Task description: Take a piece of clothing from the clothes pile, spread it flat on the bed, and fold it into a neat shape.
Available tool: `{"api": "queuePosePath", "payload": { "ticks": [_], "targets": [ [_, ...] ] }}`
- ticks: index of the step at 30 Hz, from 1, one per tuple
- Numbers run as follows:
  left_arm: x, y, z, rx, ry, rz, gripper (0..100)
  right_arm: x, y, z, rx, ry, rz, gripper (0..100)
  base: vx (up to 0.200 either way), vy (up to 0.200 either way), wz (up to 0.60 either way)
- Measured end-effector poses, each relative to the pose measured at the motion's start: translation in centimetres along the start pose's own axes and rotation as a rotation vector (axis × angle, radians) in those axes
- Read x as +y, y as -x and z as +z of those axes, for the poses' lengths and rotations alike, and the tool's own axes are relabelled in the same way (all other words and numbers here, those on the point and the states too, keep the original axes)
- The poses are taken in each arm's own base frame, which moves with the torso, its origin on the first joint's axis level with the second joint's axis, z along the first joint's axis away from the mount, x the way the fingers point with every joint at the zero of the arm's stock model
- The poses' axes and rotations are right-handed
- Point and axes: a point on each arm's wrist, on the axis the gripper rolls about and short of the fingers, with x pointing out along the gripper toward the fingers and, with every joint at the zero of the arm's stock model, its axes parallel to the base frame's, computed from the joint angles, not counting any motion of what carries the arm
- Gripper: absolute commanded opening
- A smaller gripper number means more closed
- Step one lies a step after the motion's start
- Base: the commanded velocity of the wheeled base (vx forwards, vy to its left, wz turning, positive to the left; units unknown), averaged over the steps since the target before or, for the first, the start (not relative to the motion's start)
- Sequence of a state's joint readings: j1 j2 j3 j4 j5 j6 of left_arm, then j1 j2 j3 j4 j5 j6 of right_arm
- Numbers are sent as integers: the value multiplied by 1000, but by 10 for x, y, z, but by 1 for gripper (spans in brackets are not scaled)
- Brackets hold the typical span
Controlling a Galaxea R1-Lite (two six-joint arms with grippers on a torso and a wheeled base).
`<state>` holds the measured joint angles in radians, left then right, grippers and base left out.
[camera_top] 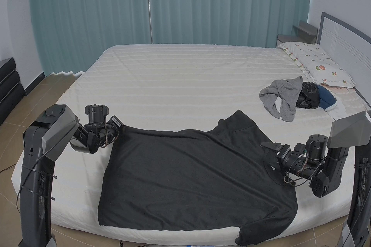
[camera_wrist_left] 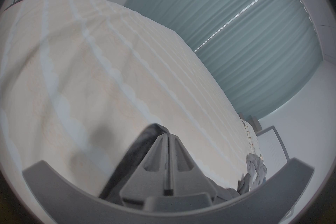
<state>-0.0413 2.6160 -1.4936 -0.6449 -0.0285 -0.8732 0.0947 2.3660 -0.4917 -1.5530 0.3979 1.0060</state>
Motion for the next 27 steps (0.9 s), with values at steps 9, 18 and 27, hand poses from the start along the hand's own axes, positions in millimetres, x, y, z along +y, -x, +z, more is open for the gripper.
{"api": "queuePosePath", "payload": {
  "ticks": [9,18,27],
  "targets": [
    [1,0,10,-78,45,-2,0,10,-23,14,-33,138,35,100,0,0,0],
    [1,1,14,-116,59,-17,0,20,-68,37,-31,263,-18,100,0,0,0],
    [2,1,14,-125,62,-16,0,33,-119,68,-83,385,-81,100,0,0,0]
  ]
}}
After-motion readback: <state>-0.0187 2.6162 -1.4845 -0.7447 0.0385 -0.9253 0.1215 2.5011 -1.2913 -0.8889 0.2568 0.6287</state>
